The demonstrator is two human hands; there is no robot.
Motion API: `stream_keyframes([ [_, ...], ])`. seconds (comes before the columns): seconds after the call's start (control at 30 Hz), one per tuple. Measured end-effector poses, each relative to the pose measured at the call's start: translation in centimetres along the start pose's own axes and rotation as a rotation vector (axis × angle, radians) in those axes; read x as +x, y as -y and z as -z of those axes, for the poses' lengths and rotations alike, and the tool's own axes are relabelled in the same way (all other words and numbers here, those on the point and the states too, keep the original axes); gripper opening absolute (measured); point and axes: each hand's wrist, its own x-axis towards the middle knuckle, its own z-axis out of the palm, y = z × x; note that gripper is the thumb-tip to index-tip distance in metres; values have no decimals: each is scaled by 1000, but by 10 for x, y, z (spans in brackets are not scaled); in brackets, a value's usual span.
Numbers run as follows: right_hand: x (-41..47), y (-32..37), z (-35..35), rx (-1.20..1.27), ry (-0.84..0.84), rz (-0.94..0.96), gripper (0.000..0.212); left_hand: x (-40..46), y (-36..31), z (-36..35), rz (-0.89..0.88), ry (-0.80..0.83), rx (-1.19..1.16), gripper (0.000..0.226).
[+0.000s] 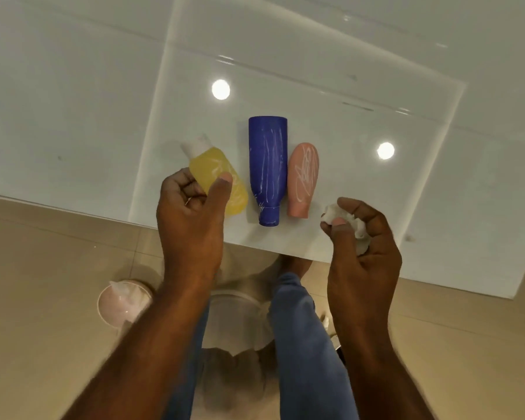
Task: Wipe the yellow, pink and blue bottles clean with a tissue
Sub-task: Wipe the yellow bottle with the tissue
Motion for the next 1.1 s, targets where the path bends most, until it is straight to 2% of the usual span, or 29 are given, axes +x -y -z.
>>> stream_keyframes([
  [0.13, 5, -19, -17, -110, -4, 267, 37, -14, 15, -12, -9, 22, -265, 59],
  [0.23, 9, -31, -24, -158, -17, 443, 47, -15, 22, -18, -78, 88, -371, 55],
  [0.47, 40, -44, -31, -227, -60, 710, 36, 4, 14, -35, -306, 187, -206, 35],
  [0.6, 61, -35, -29, -185, -137, 778, 28, 11, 3, -42, -342, 204, -154, 35],
  [0.77, 67, -25, -25, -167, -141, 838, 33, 24, -7, -39, -348, 189, -75, 41],
  [0.87, 80, -13, -17, -16, 37, 731, 32, 28, -6, -31, -374, 198, -18, 41],
  [0.9, 80, -8, -16, 7, 64, 651, 39, 31, -6, -28, -390, 198, 3, 41],
  [0.93, 78, -5, -13, 12, 72, 658, 43, 33, -6, -26, -411, 203, 15, 41],
  [1.03, 46, -6, -6, -42, -107, 896, 33, 23, -8, -16, -522, 239, -16, 35],
  [1.1, 31, -12, 1, 4, -95, 936, 35, 8, -10, -6, -581, 254, -8, 32],
])
